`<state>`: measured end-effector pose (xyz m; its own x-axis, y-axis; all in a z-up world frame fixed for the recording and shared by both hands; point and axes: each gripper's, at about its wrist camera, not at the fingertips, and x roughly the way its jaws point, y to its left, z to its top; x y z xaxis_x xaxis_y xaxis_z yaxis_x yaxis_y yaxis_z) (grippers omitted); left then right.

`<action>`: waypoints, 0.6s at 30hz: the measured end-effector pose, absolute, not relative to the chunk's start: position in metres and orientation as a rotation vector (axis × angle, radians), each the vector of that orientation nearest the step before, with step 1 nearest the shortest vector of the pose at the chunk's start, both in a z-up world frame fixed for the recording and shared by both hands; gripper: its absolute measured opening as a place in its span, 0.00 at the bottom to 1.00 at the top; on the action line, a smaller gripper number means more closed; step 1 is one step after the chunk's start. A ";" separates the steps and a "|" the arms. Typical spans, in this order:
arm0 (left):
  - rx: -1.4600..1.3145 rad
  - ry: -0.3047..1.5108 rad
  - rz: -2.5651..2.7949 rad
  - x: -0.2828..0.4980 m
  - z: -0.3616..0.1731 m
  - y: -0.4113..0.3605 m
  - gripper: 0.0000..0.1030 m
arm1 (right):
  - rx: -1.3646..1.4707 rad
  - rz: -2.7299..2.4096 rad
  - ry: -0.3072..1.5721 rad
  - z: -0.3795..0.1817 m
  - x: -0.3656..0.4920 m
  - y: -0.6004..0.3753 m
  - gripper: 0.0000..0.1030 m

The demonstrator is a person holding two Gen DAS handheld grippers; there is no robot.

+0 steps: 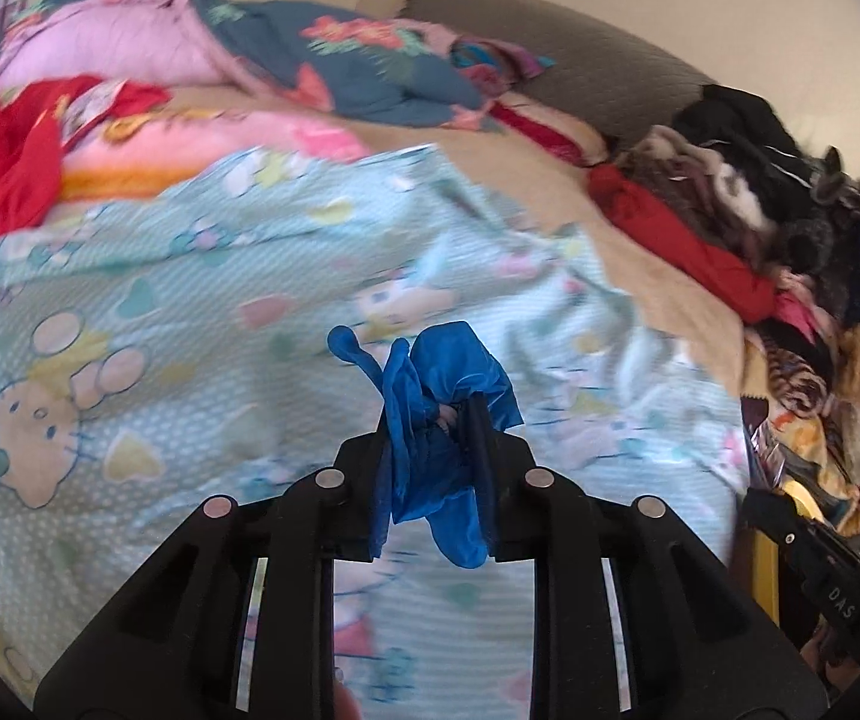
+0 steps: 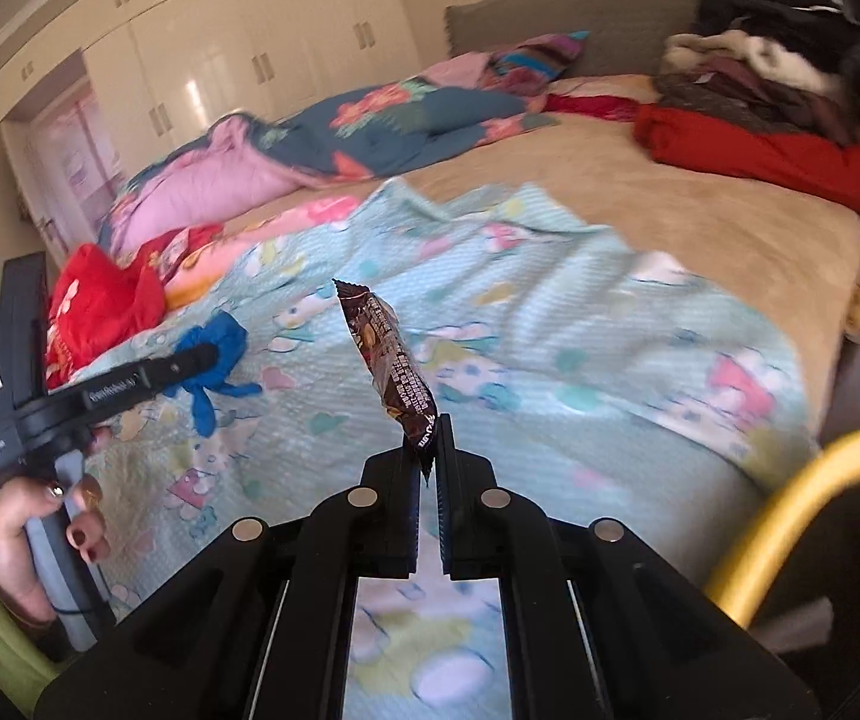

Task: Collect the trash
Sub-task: 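Carry the blue glove and brown wrapper over the yellow bin with both tools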

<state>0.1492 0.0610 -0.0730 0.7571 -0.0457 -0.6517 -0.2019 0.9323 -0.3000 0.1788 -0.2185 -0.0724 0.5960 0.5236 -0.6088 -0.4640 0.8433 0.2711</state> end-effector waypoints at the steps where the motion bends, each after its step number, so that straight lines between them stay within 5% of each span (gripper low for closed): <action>1: -0.362 0.706 0.071 0.149 -0.069 0.054 0.16 | 0.099 0.567 0.739 -0.072 0.176 -0.226 0.05; 18: -0.237 0.688 -0.185 0.139 -0.038 -0.065 0.16 | 0.182 0.361 0.747 -0.070 0.133 -0.346 0.05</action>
<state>0.1395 -0.0652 -0.0376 0.7581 -0.2459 -0.6040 0.0902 0.9569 -0.2762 0.1334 -0.3464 -0.0700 0.6762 0.3829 -0.6294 -0.2546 0.9231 0.2881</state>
